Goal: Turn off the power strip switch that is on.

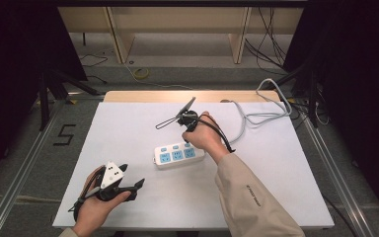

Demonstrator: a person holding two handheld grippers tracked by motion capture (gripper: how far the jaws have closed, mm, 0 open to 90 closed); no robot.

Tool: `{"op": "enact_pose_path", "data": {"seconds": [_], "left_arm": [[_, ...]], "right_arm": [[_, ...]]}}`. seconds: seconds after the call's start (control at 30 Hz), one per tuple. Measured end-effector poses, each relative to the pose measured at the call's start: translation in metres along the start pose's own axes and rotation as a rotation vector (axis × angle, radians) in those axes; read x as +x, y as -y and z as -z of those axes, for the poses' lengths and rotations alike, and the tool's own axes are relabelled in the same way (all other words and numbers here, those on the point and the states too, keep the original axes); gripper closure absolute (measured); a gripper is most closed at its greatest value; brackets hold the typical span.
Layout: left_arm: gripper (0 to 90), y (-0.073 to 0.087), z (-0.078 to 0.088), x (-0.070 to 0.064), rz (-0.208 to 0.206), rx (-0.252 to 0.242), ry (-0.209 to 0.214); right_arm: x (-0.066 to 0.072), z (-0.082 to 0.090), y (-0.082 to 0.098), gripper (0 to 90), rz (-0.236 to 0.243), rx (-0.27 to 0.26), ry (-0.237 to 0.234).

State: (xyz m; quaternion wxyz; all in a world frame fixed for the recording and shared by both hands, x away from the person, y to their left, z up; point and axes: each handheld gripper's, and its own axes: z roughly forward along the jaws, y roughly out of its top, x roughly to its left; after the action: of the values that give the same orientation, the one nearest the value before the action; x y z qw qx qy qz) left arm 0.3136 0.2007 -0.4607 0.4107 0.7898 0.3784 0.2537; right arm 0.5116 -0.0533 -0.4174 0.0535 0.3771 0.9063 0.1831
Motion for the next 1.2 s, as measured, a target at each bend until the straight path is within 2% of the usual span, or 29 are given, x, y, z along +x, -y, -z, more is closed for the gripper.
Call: {"op": "enact_pose_path", "data": {"seconds": [0.2,0.4,0.7,0.93,1.2], "left_arm": [[24.4,0.0,0.0,0.0,0.001,0.001,-0.001],[24.4,0.0,0.0,0.0,0.004,0.002,-0.001],[24.4,0.0,0.0,0.0,0.007,0.003,-0.006],[24.4,0.001,-0.001,0.0,0.01,0.003,-0.006],[24.5,0.001,0.0,0.0,0.008,0.002,-0.01]], "right_arm": [[-0.005,0.007,0.01,85.2,-0.002,-0.04,-0.013],[-0.01,0.016,0.025,79.7,-0.007,-0.108,-0.022],[-0.008,0.029,0.048,71.5,0.011,-0.202,-0.025],[-0.009,0.036,0.06,67.4,0.004,-0.242,-0.025],[-0.01,0.037,0.073,63.2,-0.006,-0.261,-0.03]]}}
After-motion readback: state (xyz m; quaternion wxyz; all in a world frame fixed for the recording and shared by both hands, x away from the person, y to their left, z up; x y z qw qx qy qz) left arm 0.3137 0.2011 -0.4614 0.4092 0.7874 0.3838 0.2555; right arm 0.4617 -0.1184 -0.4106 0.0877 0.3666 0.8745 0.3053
